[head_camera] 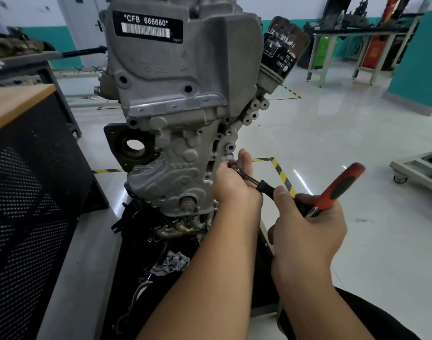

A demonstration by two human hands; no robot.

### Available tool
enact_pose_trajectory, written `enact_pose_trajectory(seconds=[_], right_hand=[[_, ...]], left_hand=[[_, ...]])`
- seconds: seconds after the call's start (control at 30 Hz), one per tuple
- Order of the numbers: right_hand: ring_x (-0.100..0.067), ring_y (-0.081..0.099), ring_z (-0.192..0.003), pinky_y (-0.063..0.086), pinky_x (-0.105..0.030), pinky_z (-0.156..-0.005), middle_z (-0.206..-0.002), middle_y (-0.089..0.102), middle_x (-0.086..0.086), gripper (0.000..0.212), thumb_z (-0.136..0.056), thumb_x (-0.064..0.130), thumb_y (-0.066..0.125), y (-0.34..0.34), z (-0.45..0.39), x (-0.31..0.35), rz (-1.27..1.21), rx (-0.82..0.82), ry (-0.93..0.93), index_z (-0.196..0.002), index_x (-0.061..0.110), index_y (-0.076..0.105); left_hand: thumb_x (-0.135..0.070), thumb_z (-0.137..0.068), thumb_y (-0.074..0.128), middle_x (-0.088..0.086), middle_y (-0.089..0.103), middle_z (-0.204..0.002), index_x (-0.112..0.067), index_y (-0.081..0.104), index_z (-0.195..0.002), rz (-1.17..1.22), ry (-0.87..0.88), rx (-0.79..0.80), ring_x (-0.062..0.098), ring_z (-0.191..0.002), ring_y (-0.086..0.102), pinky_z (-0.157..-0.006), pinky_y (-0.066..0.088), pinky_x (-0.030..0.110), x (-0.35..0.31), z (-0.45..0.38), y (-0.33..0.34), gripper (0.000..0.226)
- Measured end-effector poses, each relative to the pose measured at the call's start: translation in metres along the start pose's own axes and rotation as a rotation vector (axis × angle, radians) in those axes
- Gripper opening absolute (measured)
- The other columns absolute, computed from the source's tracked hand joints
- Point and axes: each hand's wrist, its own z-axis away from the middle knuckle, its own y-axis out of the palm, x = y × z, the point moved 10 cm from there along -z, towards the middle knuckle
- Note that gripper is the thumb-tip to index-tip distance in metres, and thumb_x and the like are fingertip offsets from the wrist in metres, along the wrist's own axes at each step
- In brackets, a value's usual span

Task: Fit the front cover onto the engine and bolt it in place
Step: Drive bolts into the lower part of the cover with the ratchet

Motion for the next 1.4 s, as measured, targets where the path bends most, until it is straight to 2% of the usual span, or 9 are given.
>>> enact_pose_trajectory(seconds=[0.1,0.37,0.6,0.73,0.83,0.93,1.17,1.33,1.4], right_hand=[[-0.027,0.055,-0.064,0.058,-0.051,-0.067,-0.076,0.056,0.000,0.023,-0.071,0.039,0.081,0.004,0.003,-0.003,-0.003,0.006,0.015,-0.072,0.037,0.058],[-0.030,0.058,-0.067,0.057,-0.048,-0.067,-0.082,0.058,-0.006,0.024,-0.069,0.040,0.082,0.003,0.008,-0.014,-0.019,-0.017,0.080,-0.073,0.038,0.058],[-0.028,0.056,-0.057,0.052,-0.037,-0.057,-0.088,0.068,-0.015,0.032,-0.071,0.038,0.081,0.000,0.003,-0.024,0.018,-0.026,0.138,-0.083,0.022,0.057],[-0.020,0.048,-0.045,0.044,-0.030,-0.048,-0.077,0.068,-0.021,0.033,-0.082,0.025,0.084,0.010,-0.002,-0.039,0.058,0.095,0.280,-0.093,0.005,0.060],[-0.016,0.041,-0.038,0.036,-0.023,-0.039,-0.066,0.060,-0.016,0.029,-0.087,0.016,0.080,0.021,0.000,-0.051,0.064,0.229,0.412,-0.101,-0.002,0.062],[-0.016,0.040,-0.040,0.034,-0.022,-0.039,-0.064,0.058,-0.011,0.024,-0.094,0.019,0.073,0.035,0.008,-0.060,0.114,0.389,0.487,-0.102,-0.002,0.065],[-0.017,0.046,-0.050,0.039,-0.028,-0.047,-0.074,0.058,-0.013,0.019,-0.096,0.027,0.070,0.043,-0.001,-0.064,0.207,0.365,0.421,-0.094,0.008,0.069],[-0.016,0.046,-0.045,0.038,-0.026,-0.044,-0.061,0.057,-0.006,0.018,-0.093,0.028,0.071,0.046,-0.004,-0.061,0.231,0.382,0.344,-0.084,0.013,0.073],[-0.018,0.045,-0.045,0.038,-0.028,-0.047,-0.059,0.056,-0.005,0.020,-0.092,0.027,0.071,0.046,-0.006,-0.059,0.239,0.384,0.324,-0.081,0.011,0.072]], left_hand=[[-0.015,-0.106,0.048,0.007,0.067,-0.053,-0.004,0.051,-0.091,-0.046,0.030,0.006,0.018,-0.049,0.070,-0.054,0.060,0.023,-0.008,0.001,0.003,0.018],[-0.014,-0.107,0.045,0.012,0.070,-0.057,-0.002,0.051,-0.096,-0.034,0.032,0.007,0.020,-0.052,0.072,-0.049,0.058,0.023,-0.005,0.001,-0.002,0.017],[-0.013,-0.104,0.049,0.011,0.070,-0.059,-0.003,0.053,-0.089,-0.123,0.059,0.026,0.021,-0.056,0.072,-0.053,0.059,0.025,-0.002,-0.011,-0.005,0.019],[-0.005,-0.100,0.053,0.004,0.059,-0.051,-0.002,0.054,-0.081,-0.257,0.146,0.033,0.020,-0.050,0.068,-0.050,0.058,0.027,-0.015,-0.023,-0.001,0.019],[-0.002,-0.094,0.055,0.004,0.056,-0.050,-0.002,0.054,-0.074,-0.401,0.179,0.049,0.022,-0.045,0.065,-0.047,0.057,0.027,-0.025,-0.032,0.005,0.020],[-0.003,-0.094,0.057,0.016,0.061,-0.066,0.000,0.056,-0.077,-0.539,0.146,0.079,0.022,-0.045,0.065,-0.045,0.056,0.028,-0.022,-0.035,0.009,0.017],[-0.007,-0.101,0.056,0.013,0.058,-0.061,0.002,0.056,-0.076,-0.600,0.152,0.066,0.018,-0.039,0.061,-0.043,0.055,0.027,-0.023,-0.043,0.010,0.026],[-0.010,-0.104,0.054,0.003,0.059,-0.045,0.001,0.057,-0.081,-0.596,0.187,0.057,0.015,-0.041,0.061,-0.044,0.055,0.026,-0.025,-0.045,0.011,0.026],[-0.009,-0.104,0.055,0.004,0.060,-0.048,0.001,0.057,-0.081,-0.587,0.229,0.051,0.015,-0.041,0.061,-0.045,0.055,0.026,-0.028,-0.045,0.011,0.025]])
